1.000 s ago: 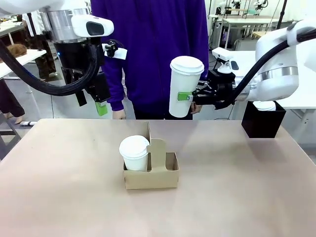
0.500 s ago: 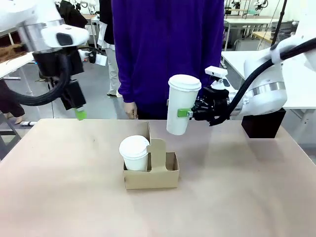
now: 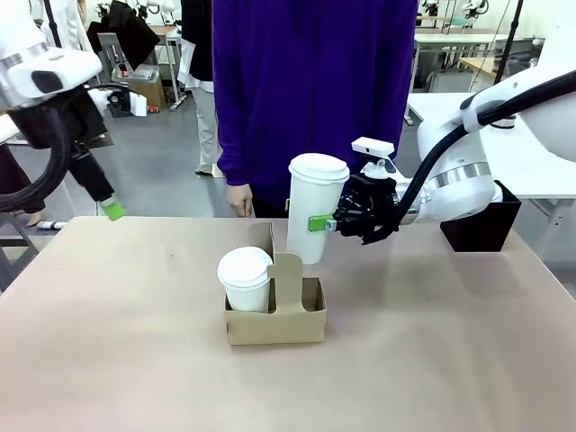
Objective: Pour a drink into a cup and package it in a carrier.
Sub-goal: Insert the held 600 ml Paper Cup into the Cup Carrier.
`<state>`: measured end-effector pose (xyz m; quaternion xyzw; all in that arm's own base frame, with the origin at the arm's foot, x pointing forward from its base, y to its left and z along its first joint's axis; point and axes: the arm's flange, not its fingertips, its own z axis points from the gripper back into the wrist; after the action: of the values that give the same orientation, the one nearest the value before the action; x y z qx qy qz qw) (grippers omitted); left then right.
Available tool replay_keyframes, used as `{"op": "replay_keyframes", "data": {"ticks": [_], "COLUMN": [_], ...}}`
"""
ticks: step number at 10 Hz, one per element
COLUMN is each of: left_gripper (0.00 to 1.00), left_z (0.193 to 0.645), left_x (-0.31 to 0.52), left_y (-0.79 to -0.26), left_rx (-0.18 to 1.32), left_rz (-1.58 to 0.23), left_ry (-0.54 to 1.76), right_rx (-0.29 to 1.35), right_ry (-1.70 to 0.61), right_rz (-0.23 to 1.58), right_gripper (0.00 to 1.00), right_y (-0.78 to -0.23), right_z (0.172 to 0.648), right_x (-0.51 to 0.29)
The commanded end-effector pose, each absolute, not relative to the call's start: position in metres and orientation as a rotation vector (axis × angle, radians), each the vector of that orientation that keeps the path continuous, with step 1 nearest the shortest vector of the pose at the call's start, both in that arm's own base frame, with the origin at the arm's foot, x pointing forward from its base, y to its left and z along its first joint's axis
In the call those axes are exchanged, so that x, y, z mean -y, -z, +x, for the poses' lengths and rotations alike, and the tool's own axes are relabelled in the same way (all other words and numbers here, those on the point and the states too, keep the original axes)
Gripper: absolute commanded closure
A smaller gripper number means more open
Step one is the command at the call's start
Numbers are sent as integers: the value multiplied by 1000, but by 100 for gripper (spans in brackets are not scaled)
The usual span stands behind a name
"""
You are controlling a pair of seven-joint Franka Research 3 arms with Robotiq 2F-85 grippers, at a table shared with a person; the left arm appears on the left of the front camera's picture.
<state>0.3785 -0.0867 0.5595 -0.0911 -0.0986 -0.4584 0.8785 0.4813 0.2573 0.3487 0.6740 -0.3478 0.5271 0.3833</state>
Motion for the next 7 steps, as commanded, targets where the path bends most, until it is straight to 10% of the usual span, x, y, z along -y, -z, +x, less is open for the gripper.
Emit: {"op": "replay_keyframes", "data": {"ticks": [1, 7], "left_gripper": [0, 0], "left_z": [376, 369], "left_x": [69, 32], "left_y": [-545, -528], "left_rx": [236, 272], "left_rz": [-264, -356], "left_ry": [1007, 1075], "right_rx": [887, 824], "right_ry": [-1411, -1367], "right_rz": [1698, 1772], "right_gripper": [20, 20], "right_y": [-337, -306], "right_z": [482, 468], "right_x": [-263, -277]}}
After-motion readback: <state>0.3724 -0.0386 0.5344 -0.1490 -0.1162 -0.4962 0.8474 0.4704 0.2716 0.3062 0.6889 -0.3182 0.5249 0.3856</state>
